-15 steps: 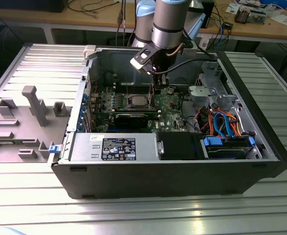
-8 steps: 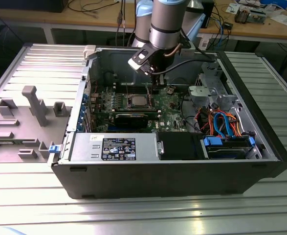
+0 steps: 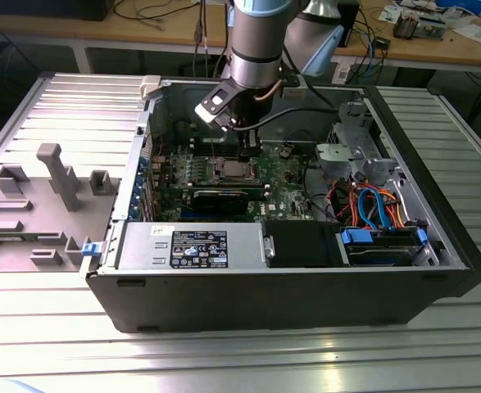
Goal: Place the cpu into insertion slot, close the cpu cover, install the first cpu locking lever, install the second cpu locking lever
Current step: 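Close the cpu cover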
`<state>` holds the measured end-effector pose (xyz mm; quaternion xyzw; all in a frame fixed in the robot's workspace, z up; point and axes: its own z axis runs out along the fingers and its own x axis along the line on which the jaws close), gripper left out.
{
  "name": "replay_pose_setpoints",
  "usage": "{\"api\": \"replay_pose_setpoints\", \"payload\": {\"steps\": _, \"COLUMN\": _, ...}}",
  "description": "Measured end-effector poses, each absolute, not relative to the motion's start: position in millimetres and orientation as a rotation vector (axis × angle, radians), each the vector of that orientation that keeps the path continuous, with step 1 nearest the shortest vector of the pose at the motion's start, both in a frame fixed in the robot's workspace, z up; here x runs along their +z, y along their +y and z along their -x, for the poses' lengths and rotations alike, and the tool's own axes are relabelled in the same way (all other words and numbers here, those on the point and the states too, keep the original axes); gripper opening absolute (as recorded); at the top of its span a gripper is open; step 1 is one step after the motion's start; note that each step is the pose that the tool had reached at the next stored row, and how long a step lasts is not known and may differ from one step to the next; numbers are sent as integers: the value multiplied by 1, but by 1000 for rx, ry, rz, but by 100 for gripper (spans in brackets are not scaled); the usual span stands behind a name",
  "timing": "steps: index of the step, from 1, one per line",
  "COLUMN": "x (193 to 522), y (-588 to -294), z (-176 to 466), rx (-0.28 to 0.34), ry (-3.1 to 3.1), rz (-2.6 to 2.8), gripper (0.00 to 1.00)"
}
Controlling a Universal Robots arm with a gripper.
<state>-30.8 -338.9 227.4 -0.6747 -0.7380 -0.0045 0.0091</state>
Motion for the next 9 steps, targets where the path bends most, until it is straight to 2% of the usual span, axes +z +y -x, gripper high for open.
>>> {"api": "replay_pose_setpoints", "payload": {"steps": 9, "x": 221, "y": -339, "z": 48, "rx": -14, "ry": -2331, "rz": 2078, "gripper": 11}}
